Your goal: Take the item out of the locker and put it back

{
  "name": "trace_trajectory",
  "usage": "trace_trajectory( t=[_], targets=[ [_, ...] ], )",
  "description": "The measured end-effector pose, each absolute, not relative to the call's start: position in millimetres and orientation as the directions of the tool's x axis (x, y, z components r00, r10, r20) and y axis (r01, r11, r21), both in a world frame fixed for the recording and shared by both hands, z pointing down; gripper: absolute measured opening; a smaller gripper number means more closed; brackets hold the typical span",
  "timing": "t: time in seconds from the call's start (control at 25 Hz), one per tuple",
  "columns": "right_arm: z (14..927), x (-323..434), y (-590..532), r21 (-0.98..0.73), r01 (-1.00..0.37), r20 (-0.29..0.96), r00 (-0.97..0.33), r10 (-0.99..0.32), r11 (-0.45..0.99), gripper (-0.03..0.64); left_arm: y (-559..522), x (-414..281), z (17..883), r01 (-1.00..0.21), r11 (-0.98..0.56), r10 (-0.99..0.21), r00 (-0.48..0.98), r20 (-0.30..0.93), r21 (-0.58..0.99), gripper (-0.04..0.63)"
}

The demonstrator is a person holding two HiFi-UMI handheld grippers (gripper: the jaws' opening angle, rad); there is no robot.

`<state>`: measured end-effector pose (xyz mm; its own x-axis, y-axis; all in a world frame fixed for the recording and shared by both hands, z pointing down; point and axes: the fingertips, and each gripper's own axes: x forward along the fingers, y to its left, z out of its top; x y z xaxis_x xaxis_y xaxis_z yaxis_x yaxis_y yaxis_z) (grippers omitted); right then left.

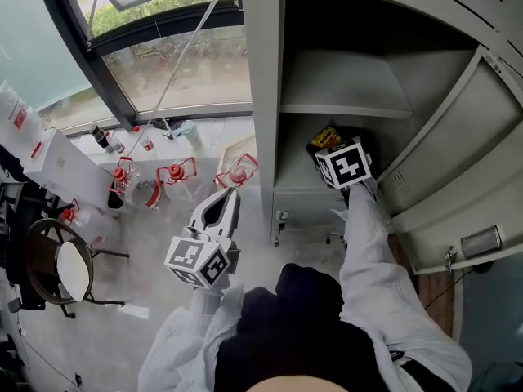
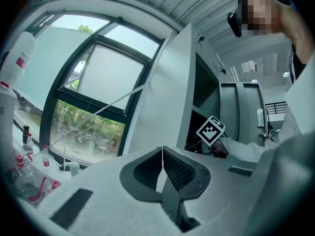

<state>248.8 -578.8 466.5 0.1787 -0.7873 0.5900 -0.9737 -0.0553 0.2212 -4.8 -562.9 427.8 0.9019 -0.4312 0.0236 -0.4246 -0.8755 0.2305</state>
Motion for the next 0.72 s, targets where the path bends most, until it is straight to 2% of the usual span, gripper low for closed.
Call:
trace_trajectory(
  t=[0.36,0.72],
  targets=[
    [424,205,-528,0.289,-0.944,0.441,0.277,-0.853,-0.157,0.319,-529,-45,427,-0.377,-0.896,-0.375,0.925,0.058,0.234,0.011],
    [402,151,-455,0.287,-0.93,0.313,0.318,-0.895,-0.23,0.316,-495,-61,433,-0.302,-0.921,-0.293,0.953,0.072,0.247,0.011]
  ],
)
